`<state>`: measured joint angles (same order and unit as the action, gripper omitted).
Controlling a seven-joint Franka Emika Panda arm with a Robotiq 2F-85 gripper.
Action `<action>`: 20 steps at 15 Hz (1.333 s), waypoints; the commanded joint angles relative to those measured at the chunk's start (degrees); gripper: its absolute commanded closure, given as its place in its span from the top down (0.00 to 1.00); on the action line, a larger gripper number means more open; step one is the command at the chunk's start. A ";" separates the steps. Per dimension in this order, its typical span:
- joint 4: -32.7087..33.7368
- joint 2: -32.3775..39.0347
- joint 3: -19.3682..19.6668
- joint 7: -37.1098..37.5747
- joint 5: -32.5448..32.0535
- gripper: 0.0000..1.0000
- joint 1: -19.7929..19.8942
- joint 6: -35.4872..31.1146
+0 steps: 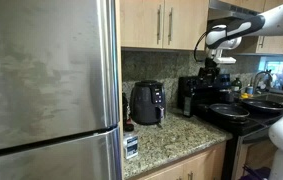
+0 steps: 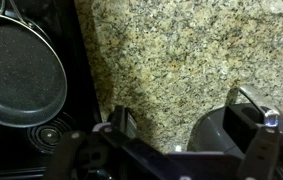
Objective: Place the container next to the stove
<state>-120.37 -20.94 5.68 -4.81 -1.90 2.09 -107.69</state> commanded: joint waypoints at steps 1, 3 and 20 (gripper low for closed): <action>0.16 0.07 -0.37 -0.14 0.17 1.00 0.45 0.15; 0.16 0.07 -0.37 -0.14 0.17 1.00 0.46 0.15; 0.46 -6.67 -2.76 -32.15 4.06 1.00 -8.45 12.08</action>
<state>-117.73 -24.20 6.89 -36.43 0.36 -2.50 -98.67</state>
